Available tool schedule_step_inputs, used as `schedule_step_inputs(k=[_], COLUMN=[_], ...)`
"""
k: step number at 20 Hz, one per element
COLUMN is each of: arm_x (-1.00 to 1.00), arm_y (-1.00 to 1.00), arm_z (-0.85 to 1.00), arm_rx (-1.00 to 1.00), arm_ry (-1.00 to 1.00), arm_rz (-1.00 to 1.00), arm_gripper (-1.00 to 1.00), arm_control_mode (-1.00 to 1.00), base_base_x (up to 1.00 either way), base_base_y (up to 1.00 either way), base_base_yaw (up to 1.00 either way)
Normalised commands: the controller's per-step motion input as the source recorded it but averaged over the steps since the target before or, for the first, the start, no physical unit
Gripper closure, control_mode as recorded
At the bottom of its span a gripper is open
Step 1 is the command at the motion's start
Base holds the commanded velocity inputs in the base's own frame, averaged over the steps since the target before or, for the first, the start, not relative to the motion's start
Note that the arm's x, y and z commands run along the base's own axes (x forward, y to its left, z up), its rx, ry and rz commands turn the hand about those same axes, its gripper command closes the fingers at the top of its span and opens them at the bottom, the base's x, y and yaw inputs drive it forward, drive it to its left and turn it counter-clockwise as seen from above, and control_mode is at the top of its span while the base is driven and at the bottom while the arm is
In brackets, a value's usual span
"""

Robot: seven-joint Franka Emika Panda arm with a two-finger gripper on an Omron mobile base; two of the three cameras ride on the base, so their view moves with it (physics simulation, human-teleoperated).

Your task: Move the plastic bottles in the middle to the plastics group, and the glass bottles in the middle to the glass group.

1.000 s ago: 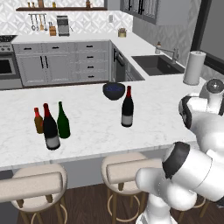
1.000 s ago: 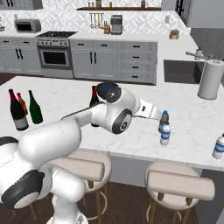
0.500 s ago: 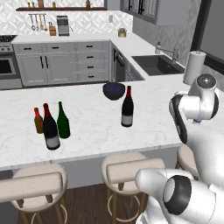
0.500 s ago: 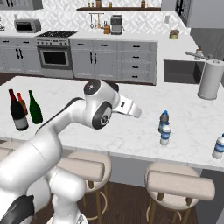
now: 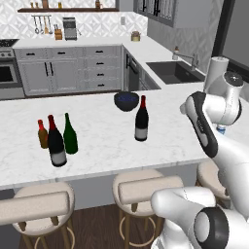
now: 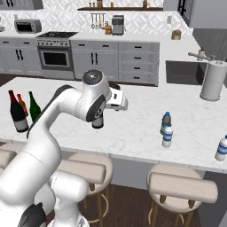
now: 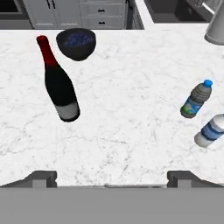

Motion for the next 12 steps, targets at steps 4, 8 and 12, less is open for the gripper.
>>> schedule_step_inputs(k=[4, 8, 12], arm_x=[0.03, 0.16, 0.22], arm_y=[0.77, 0.78, 0.70], arm_z=[0.09, 0.04, 0.00], arm_rx=[0.05, 0.07, 0.04], arm_ry=[0.00, 0.00, 0.00], arm_rz=[0.20, 0.00, 0.00], arm_gripper=[-1.00, -1.00, -1.00], arm_control_mode=[-1.00, -1.00, -1.00], base_base_x=[0.00, 0.00, 0.00], base_base_y=[0.00, 0.00, 0.00], base_base_yaw=[0.00, 0.00, 0.00])
